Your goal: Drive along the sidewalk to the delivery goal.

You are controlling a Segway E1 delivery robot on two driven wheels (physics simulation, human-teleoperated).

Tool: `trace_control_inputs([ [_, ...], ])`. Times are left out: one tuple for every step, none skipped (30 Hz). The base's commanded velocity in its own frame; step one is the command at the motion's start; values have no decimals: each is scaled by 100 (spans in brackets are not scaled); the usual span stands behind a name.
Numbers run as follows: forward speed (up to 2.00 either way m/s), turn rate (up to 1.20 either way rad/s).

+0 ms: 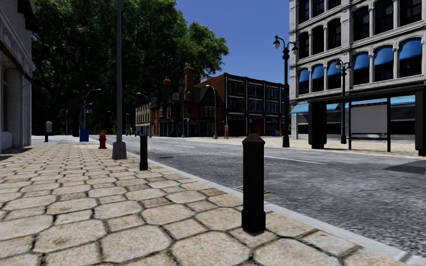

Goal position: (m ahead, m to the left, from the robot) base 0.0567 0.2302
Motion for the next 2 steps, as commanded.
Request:
trace_control_inputs([
  [0,0],
  [0,0],
])
